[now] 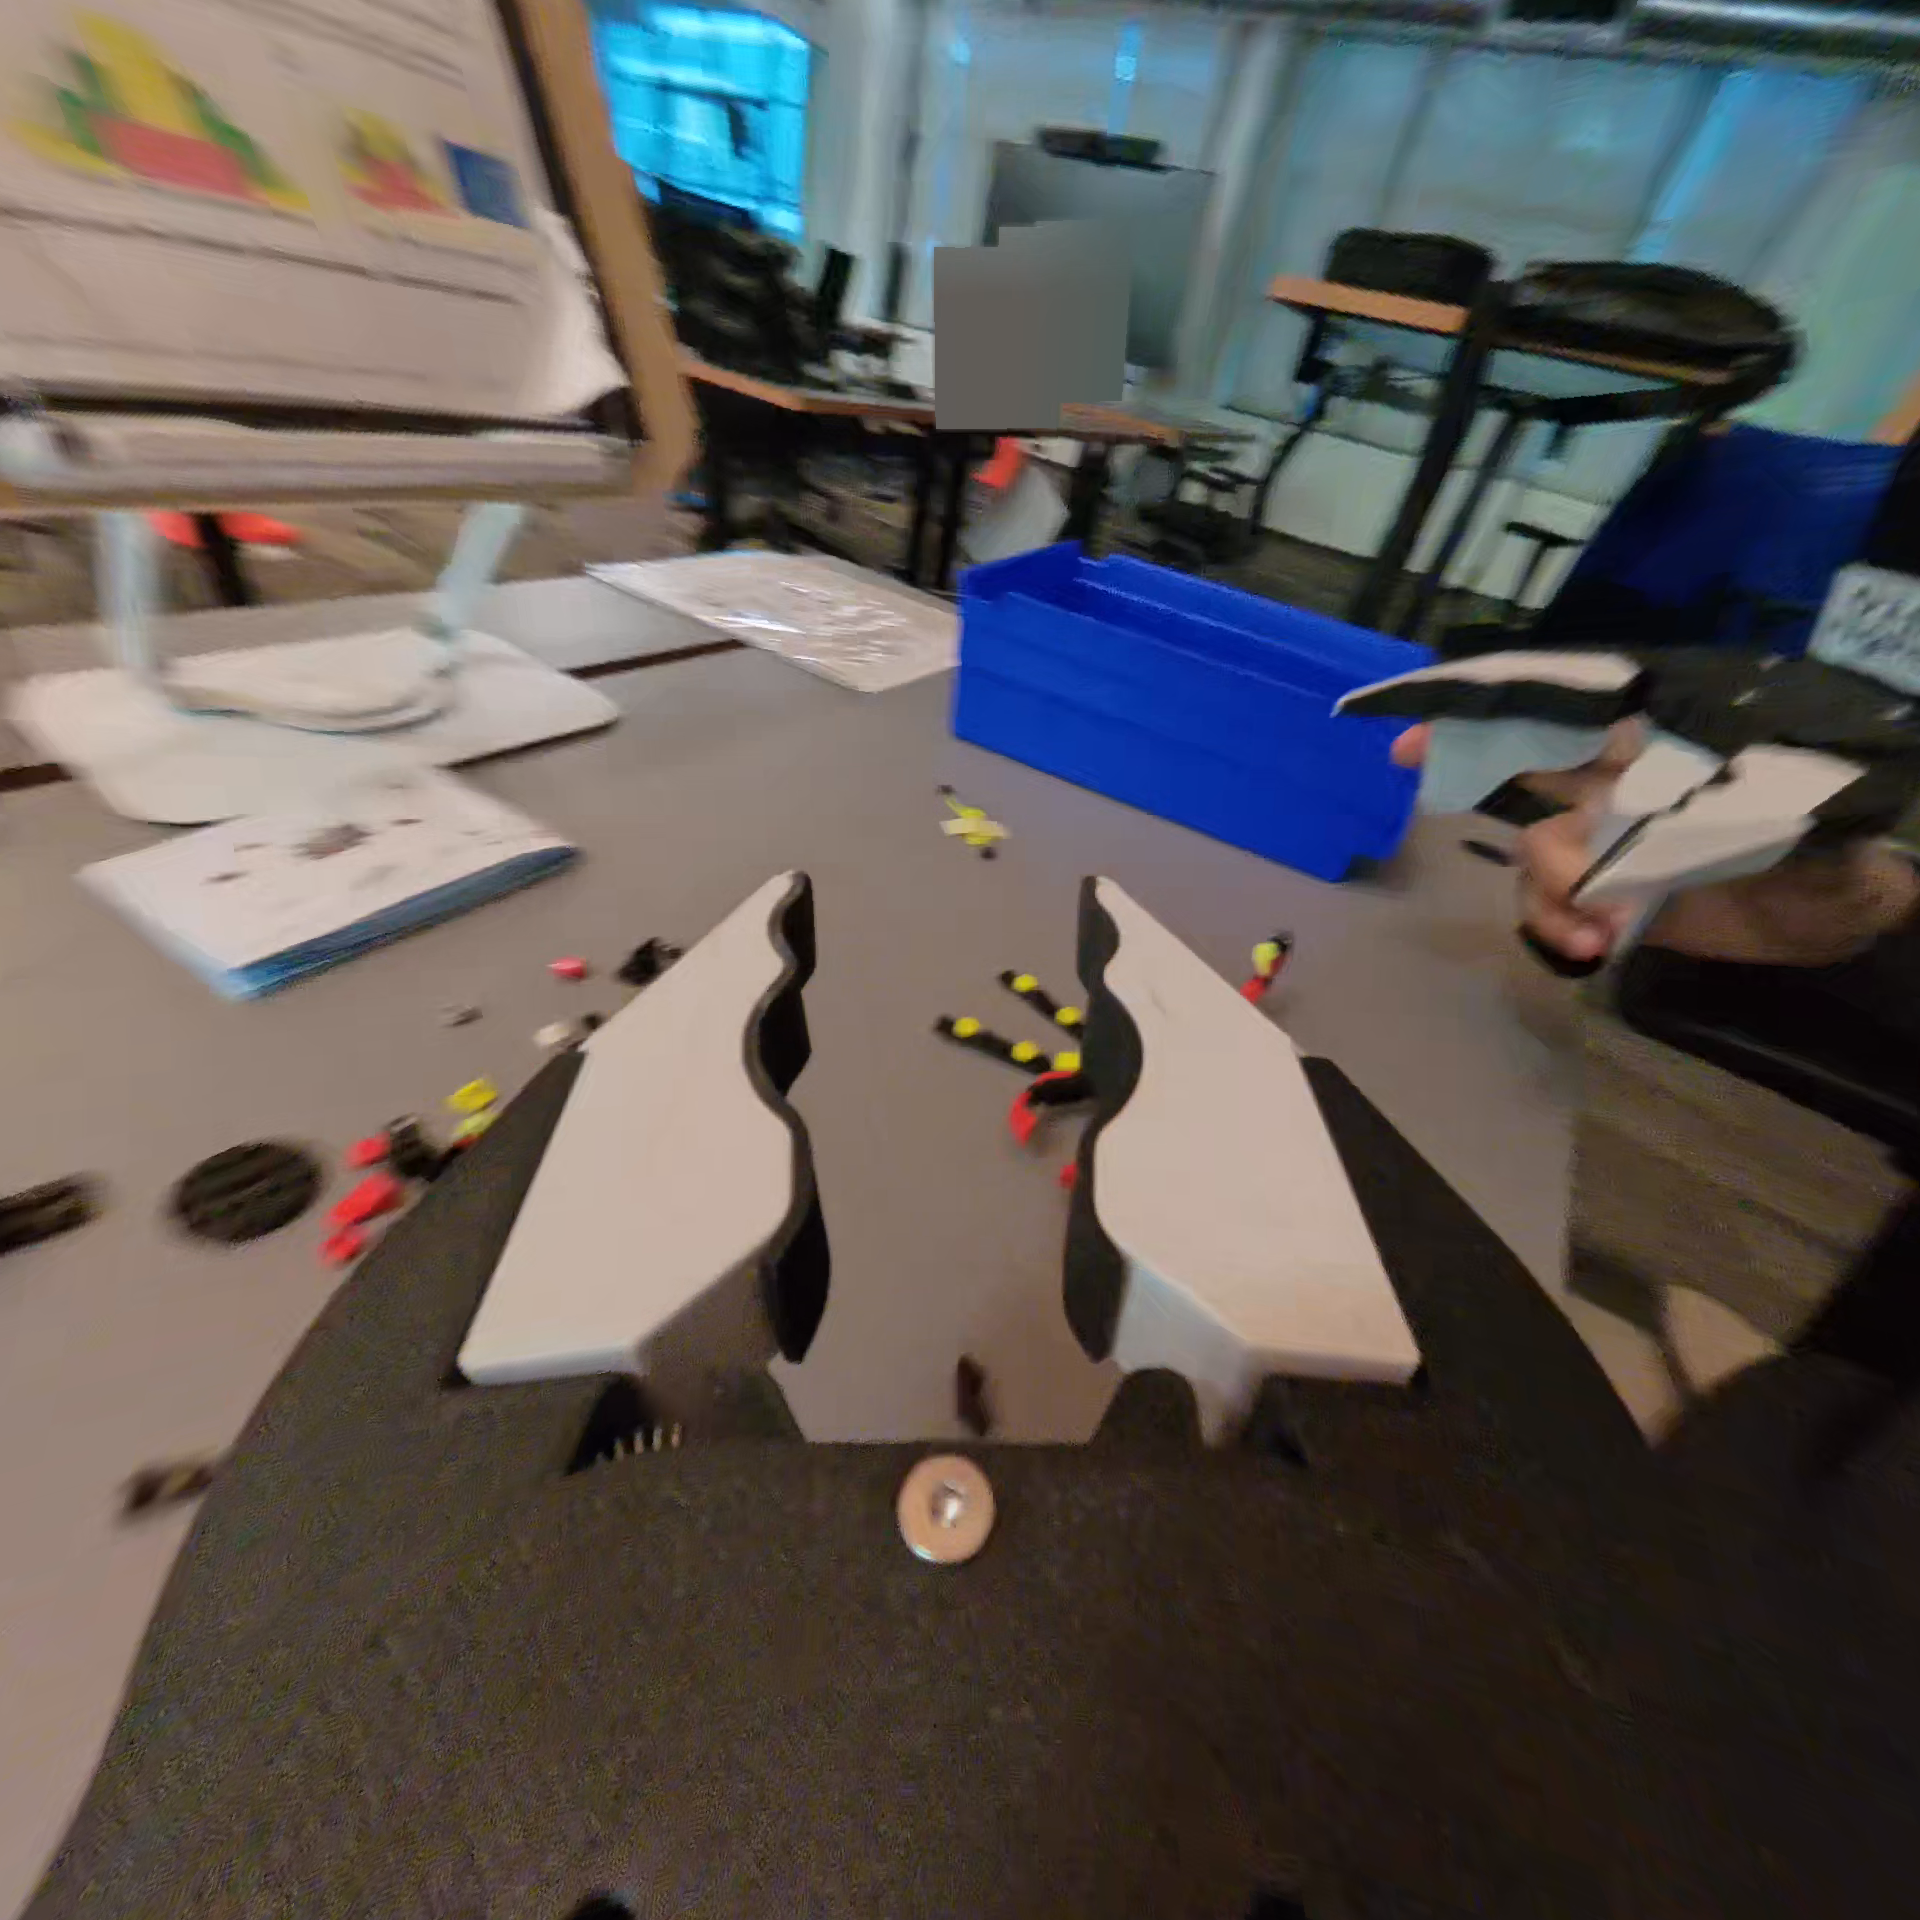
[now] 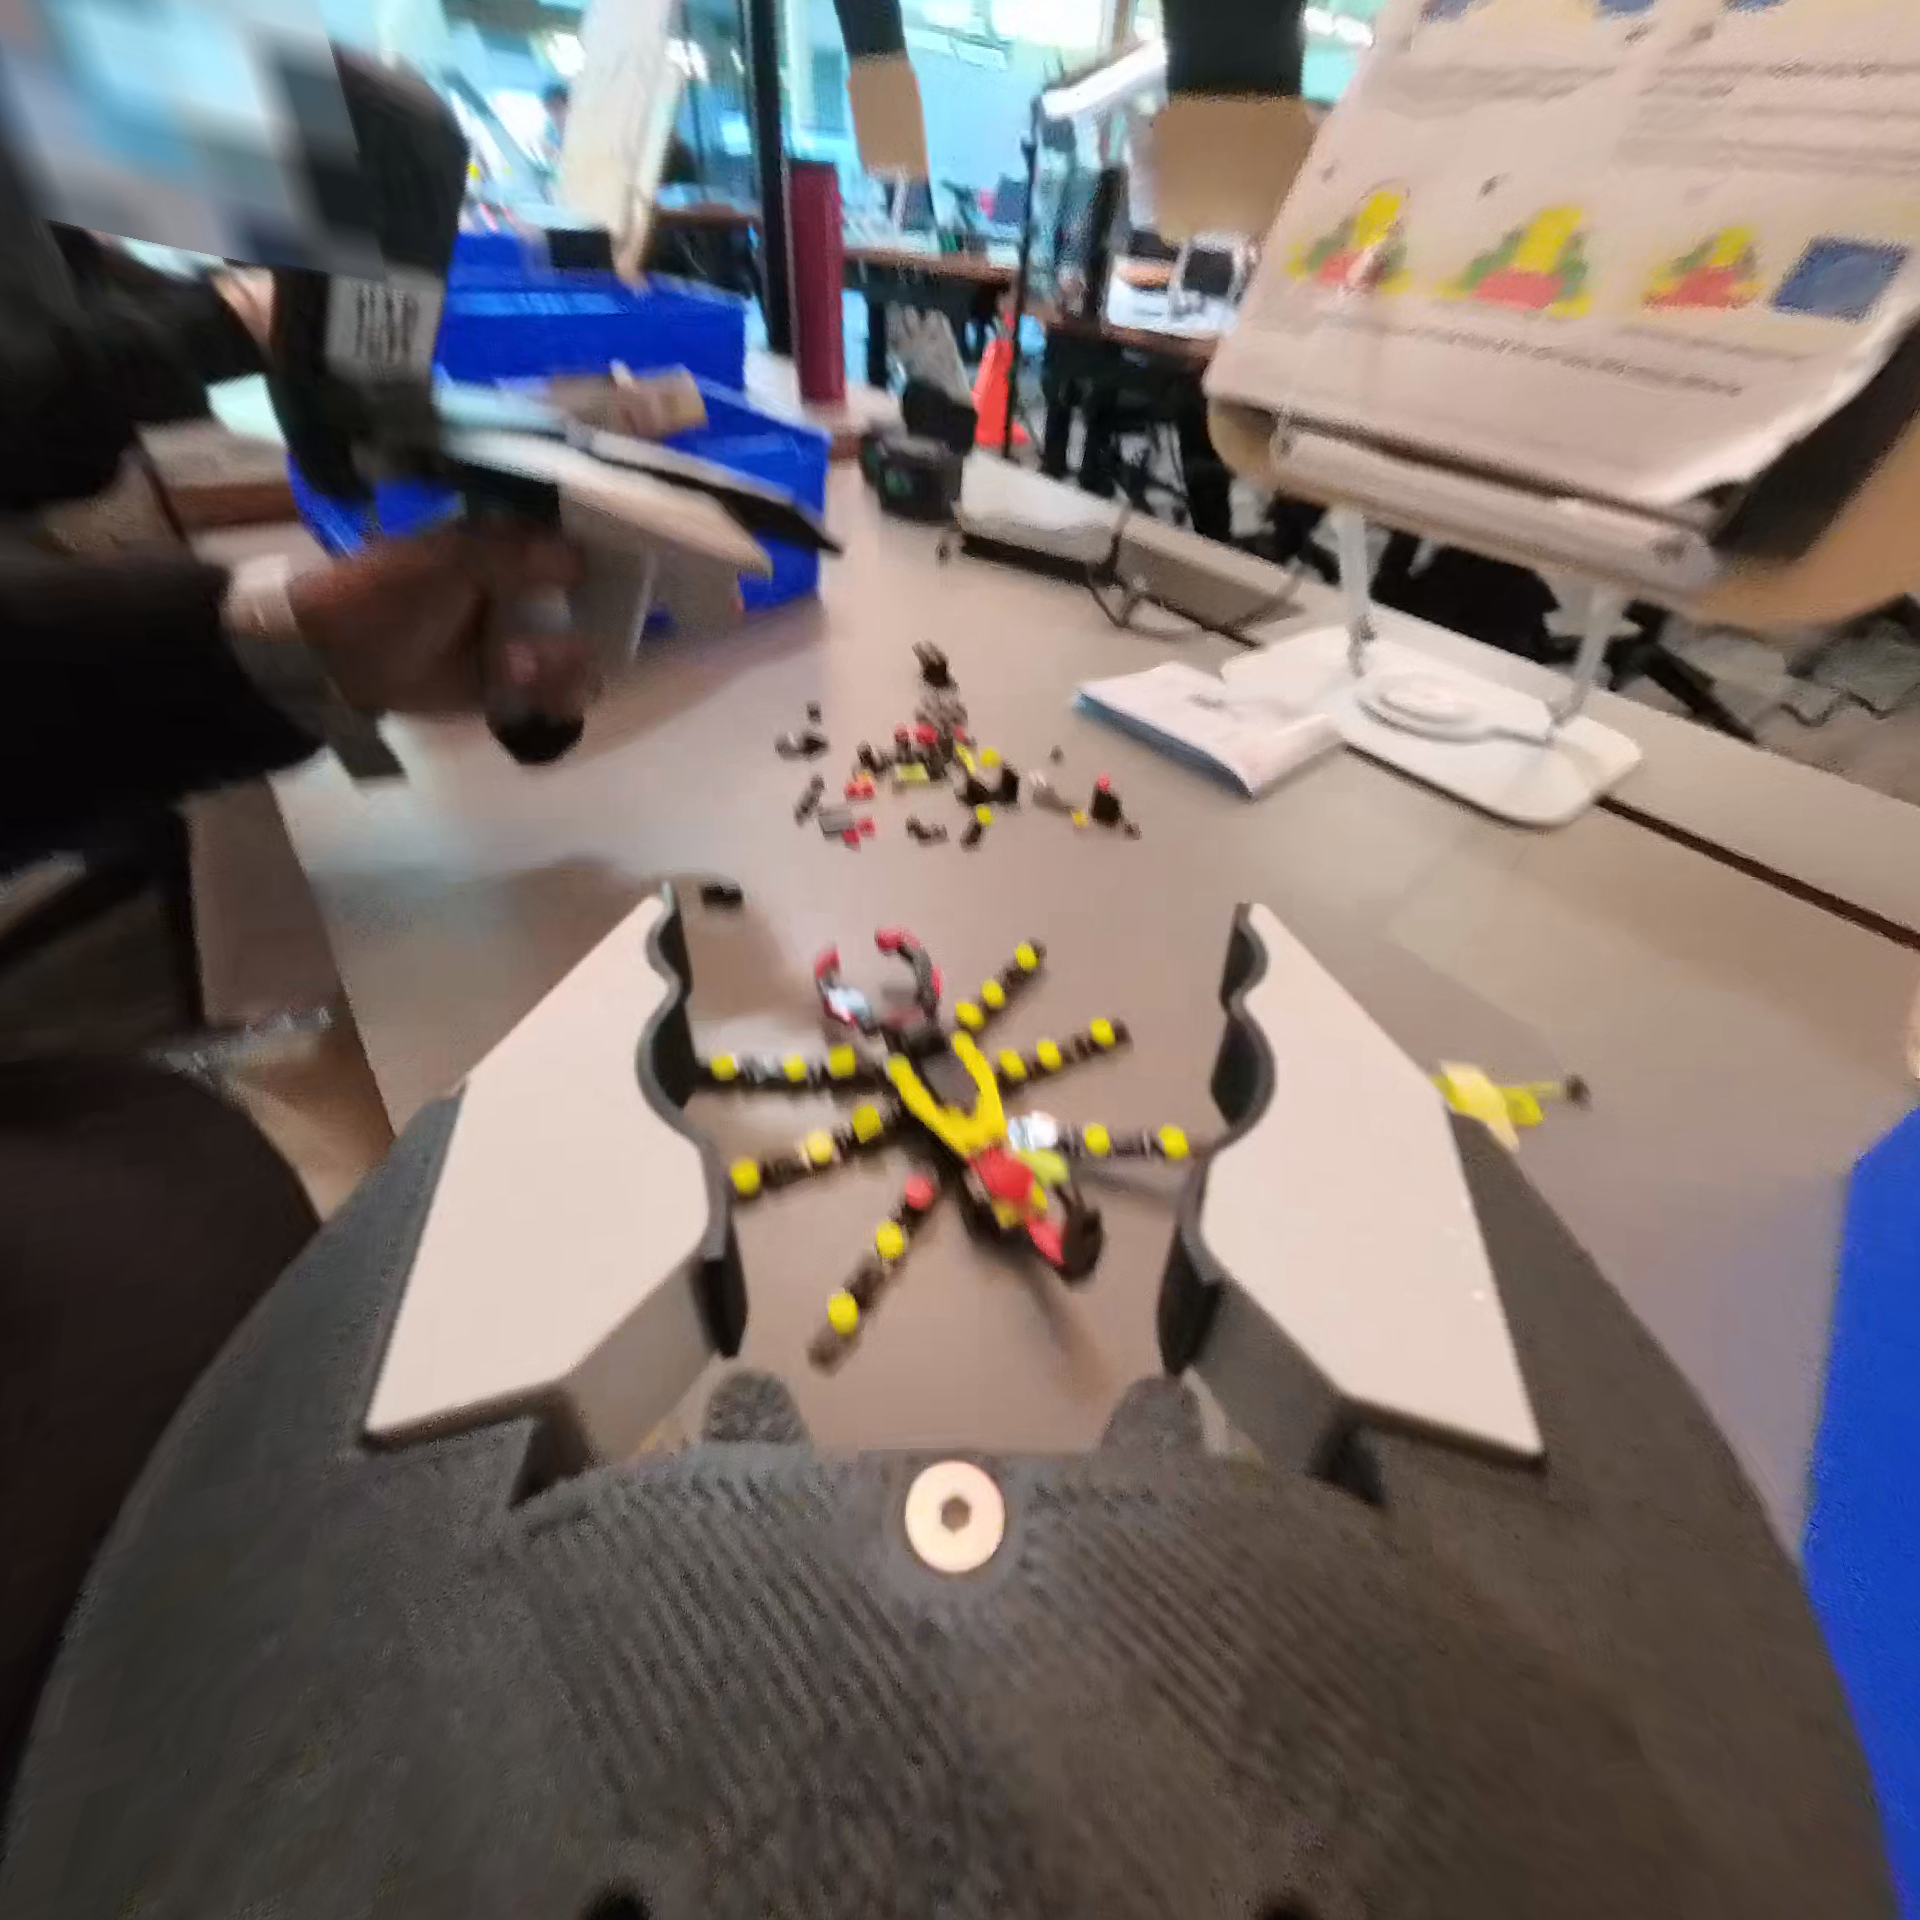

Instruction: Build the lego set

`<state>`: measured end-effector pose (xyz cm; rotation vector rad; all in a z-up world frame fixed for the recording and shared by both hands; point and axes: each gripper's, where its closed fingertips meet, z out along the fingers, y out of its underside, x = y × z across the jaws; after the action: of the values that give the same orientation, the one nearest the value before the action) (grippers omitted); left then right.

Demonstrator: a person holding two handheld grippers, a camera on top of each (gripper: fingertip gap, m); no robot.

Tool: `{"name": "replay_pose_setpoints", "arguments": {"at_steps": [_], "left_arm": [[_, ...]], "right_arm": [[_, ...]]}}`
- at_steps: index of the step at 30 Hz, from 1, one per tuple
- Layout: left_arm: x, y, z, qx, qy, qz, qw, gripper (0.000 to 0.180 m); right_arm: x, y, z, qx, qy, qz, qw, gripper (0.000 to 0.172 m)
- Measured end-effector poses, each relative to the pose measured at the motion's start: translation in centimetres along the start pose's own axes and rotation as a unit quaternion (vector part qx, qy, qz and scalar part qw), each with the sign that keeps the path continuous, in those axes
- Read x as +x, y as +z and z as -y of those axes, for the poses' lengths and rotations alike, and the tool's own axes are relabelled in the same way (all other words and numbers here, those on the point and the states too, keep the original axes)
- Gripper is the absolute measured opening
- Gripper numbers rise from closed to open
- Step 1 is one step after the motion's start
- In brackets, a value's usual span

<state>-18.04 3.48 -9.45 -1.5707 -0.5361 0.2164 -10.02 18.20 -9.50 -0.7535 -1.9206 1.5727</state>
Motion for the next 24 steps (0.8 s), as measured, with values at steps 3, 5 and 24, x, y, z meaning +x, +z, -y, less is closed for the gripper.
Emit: {"name": "replay_pose_setpoints", "arguments": {"at_steps": [3, 5, 24], "left_arm": [[-0.2, -1.6, -0.8, -0.011, 0.007, 0.052, 0.999, 0.041], [0.6, -1.7, -1.0, 0.001, -0.015, 0.047, 0.999, 0.04], [1.6, -10.5, -4.8, -0.029, -0.069, 0.168, 0.983, 0.113]], "right_arm": [[-0.5, 2.3, 2.6, 0.037, -0.017, 0.024, 0.999, 0.08], [-0.4, 4.2, 1.0, 0.015, -0.091, 0.042, 0.995, 0.05], [2.9, -5.9, -1.9, 0.006, -0.06, -0.072, 0.996, 0.083]]}}
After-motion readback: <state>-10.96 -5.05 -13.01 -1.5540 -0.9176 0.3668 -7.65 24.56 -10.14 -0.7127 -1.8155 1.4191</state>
